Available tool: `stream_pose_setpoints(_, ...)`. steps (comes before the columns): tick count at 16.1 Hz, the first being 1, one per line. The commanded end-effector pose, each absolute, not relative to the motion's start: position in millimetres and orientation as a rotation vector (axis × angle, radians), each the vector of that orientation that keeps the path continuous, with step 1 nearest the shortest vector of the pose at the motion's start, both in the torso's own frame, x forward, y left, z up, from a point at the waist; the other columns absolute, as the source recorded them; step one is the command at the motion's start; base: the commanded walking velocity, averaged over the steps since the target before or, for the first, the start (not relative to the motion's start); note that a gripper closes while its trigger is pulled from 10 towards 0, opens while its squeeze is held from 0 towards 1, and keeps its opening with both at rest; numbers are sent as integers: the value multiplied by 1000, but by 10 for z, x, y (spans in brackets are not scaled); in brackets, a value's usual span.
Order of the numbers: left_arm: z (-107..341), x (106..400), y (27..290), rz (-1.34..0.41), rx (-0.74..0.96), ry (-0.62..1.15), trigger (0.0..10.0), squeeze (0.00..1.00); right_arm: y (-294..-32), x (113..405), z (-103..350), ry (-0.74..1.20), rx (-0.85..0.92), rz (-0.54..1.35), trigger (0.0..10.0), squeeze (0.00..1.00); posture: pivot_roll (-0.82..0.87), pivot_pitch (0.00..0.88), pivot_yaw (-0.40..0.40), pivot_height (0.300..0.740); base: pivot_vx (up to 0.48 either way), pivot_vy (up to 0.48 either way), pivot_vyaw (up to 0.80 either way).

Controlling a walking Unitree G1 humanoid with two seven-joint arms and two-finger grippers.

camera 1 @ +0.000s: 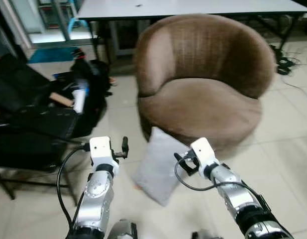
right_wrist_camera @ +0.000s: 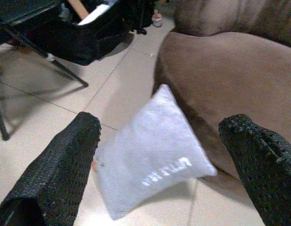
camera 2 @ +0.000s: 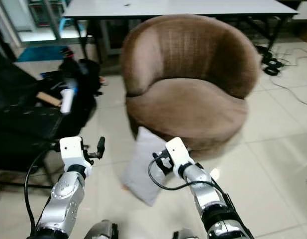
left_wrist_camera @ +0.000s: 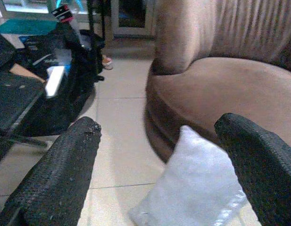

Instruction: Move the pillow to the sofa from floor

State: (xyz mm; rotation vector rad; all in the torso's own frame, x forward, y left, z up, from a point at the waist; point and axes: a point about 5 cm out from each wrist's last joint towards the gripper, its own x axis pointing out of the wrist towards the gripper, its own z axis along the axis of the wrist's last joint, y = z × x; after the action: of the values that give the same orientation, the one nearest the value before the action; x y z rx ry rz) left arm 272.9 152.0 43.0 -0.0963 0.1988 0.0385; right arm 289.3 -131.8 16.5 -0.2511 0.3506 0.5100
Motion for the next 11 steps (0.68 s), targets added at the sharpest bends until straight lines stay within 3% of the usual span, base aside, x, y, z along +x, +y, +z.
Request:
stream_pose_setpoints(1,439,2721,1552,38,-93,197,10000,0,-1273,2905,195,339,-231,521,10000,0,-107,0,26,697,0,480,0)
stream_pose_setpoints(6,393,2699,1574,21,34,236,10000,0,-1265,2884,185,338,-230,524,10000,0,-108,0,32,697,0,0,0)
stream_pose_setpoints(11,333,2683,1597,32,115,289,10000,0,-1247,2870,215,300,-221,547,10000,0,-108,0,33,697,468,0,0)
